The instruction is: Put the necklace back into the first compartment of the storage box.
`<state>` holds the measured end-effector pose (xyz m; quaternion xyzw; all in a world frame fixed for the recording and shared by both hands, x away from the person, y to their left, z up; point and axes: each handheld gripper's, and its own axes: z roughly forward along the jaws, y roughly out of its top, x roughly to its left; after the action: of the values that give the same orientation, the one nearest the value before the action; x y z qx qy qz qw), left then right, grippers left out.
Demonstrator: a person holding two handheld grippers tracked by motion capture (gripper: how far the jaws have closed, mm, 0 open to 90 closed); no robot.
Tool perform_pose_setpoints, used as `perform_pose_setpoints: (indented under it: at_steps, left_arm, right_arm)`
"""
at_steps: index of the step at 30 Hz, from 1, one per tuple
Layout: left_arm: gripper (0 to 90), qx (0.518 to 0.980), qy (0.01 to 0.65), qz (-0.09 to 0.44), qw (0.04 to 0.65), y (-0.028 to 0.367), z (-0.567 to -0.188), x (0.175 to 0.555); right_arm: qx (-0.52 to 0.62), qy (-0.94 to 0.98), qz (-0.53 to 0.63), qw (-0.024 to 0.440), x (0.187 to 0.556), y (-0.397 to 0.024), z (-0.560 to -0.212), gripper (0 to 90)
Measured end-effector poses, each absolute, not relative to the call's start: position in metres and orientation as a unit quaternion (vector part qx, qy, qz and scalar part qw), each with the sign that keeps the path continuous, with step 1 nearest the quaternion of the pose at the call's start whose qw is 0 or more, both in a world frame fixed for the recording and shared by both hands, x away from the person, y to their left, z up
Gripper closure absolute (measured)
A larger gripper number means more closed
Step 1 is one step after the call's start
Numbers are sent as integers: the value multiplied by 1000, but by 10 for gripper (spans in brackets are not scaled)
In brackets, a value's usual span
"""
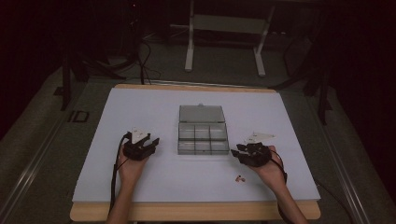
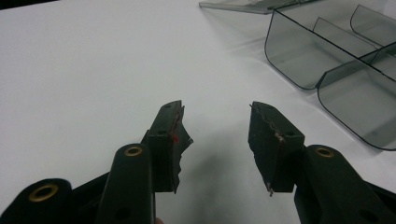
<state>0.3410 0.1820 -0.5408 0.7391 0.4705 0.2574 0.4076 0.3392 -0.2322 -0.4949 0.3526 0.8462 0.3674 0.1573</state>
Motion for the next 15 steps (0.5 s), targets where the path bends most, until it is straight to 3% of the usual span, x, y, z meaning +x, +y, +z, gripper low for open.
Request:
perform_pose_setpoints:
  at_steps: [6,7,9,15]
  left_arm:
    - [545,738,475,253,408,183,-541,342]
    - [542,743,470,258,401,181,-541,342]
    - [537,750,464,264,390,177,-542,342]
    - [527,757,458,271,379,174,-542,342]
  right_arm:
    - [341,858,354,150,333,-234,-498,642]
    - [336,863,349,142,330,-235,-501,700]
    - [333,869,341,137,328,-235,-503,731]
    - [320,883,324,119,322,-235,-507,750]
